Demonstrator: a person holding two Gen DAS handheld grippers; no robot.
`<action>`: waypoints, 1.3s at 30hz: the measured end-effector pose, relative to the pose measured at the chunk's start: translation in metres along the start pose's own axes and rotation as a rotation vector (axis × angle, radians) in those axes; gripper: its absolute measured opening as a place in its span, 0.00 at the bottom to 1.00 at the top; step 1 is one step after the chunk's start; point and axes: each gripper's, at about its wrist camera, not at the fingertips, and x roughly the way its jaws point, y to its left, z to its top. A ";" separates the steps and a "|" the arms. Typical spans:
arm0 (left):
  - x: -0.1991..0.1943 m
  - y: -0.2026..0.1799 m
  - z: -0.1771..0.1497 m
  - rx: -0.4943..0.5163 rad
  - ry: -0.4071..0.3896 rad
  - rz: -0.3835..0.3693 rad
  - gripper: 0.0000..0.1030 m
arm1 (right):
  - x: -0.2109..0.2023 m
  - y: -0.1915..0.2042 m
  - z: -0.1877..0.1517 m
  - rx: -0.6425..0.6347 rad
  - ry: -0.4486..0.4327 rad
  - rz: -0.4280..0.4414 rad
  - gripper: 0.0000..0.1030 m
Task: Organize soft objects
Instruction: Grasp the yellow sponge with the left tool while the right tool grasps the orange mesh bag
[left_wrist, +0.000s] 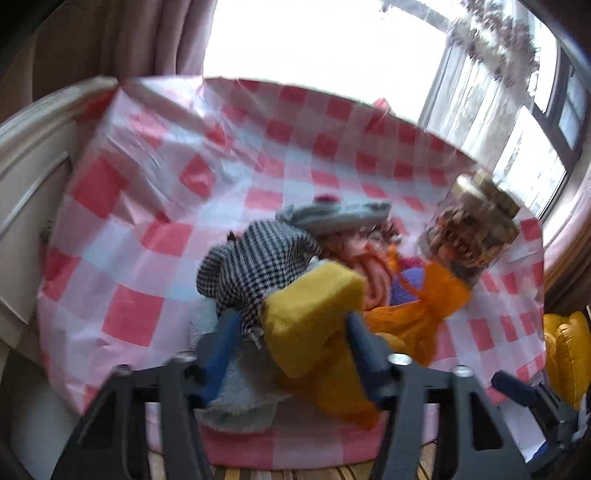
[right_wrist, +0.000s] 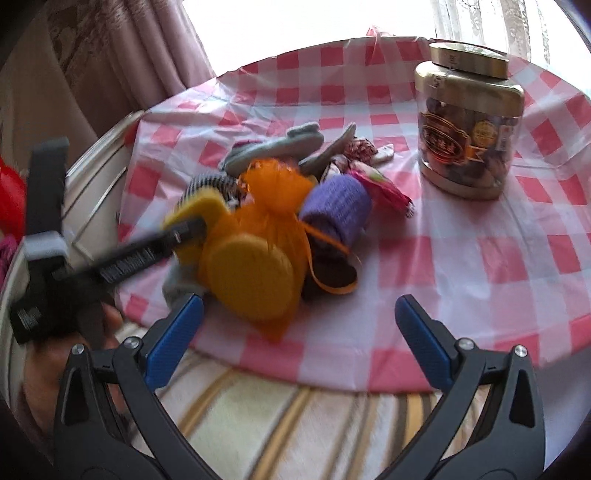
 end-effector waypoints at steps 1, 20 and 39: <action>0.004 0.001 -0.002 -0.008 0.011 -0.006 0.36 | 0.007 0.001 0.005 0.006 0.000 0.001 1.00; -0.067 0.065 -0.052 -0.311 -0.154 -0.178 0.33 | 0.083 0.027 0.011 0.071 0.196 -0.077 0.98; -0.072 0.051 -0.066 -0.277 -0.135 -0.178 0.32 | 0.050 -0.005 -0.003 0.175 0.176 -0.011 0.78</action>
